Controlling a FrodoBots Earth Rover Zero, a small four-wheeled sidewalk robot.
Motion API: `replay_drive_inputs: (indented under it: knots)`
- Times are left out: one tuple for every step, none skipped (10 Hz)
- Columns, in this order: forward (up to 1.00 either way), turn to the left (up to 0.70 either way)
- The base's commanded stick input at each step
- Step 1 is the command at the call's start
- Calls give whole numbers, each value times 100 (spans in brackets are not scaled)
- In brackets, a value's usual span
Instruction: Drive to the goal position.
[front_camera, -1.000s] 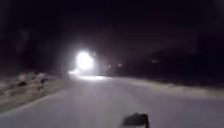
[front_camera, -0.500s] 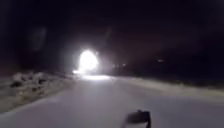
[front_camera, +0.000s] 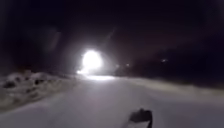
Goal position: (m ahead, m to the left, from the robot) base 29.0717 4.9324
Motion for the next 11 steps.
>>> replay_drive_inputs:
  knots:
    - [100,11]
    - [100,9]
    - [100,8]
    - [100,8]
    - [100,8]
    - [100,8]
    - [100,8]
    - [100,8]
    - [100,6]
    - [100,4]
    - [100,4]
